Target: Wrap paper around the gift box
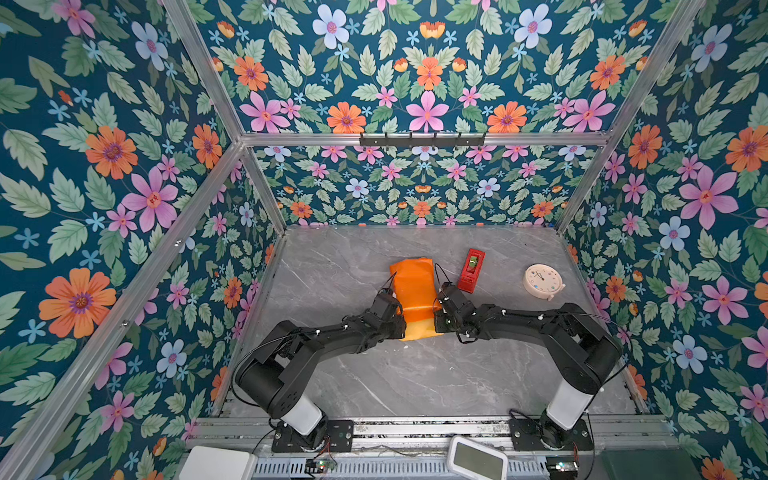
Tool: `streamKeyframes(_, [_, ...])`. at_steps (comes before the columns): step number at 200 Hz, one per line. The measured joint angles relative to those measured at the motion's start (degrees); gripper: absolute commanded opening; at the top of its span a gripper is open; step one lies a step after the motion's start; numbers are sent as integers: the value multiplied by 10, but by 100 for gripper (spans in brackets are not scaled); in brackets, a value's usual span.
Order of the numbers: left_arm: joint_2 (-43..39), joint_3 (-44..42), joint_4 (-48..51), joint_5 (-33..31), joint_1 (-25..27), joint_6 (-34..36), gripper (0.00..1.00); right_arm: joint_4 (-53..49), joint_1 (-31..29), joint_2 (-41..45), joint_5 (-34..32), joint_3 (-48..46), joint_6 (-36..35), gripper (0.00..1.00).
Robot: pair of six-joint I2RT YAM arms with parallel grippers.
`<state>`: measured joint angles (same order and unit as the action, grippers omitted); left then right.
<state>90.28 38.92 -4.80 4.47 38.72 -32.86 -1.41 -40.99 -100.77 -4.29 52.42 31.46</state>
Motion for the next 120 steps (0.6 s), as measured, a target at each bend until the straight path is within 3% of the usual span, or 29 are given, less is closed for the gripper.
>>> streamKeyframes(89, [30, 19, 3, -12, 0, -2, 5, -8, 0, -1, -7, 11, 1, 12])
streamKeyframes(120, [36, 21, -3, -13, 1, -5, 0, -14, 0, -5, -12, 16, 10, 7])
